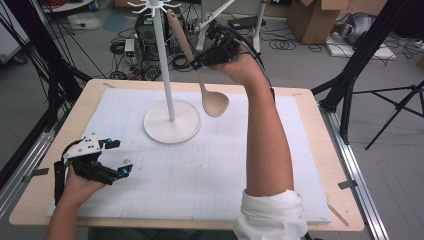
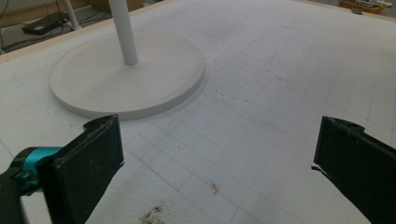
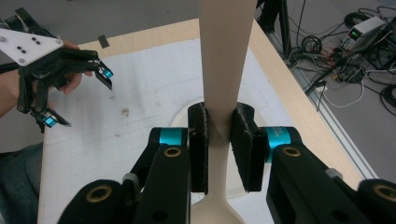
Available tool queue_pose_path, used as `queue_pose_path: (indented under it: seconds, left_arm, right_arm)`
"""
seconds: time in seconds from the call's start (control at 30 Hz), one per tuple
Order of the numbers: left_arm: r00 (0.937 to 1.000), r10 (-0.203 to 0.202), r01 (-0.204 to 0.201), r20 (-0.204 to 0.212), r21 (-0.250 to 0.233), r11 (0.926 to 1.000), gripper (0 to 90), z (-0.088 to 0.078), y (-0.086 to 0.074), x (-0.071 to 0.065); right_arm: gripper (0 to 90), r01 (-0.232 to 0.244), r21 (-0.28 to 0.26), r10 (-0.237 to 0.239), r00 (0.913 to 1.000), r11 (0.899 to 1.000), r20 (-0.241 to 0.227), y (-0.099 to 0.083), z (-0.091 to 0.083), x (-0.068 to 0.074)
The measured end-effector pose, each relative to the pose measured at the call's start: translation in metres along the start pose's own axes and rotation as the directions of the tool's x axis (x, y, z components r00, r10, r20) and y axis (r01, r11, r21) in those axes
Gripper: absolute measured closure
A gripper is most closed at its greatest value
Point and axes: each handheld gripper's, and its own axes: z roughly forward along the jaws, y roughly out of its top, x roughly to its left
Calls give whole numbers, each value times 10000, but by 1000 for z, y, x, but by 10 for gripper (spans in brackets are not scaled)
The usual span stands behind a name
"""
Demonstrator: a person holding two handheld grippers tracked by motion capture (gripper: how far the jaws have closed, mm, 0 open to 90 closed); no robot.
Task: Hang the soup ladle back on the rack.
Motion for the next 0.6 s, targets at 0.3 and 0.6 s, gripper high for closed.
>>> queue_pose_path:
  seconds: [0.3, 0.6]
  left_arm:
    - [10000, -18, 18, -32, 8, 10000, 17, 0, 0, 0]
    - [10000, -55, 55, -32, -75, 10000, 17, -2, -1, 1]
  right_arm:
    - [766, -254, 47, 254, 9997, 9997, 20, 2, 6, -3]
    - [608, -535, -580, 557, 9978, 9969, 365, 1, -4, -3]
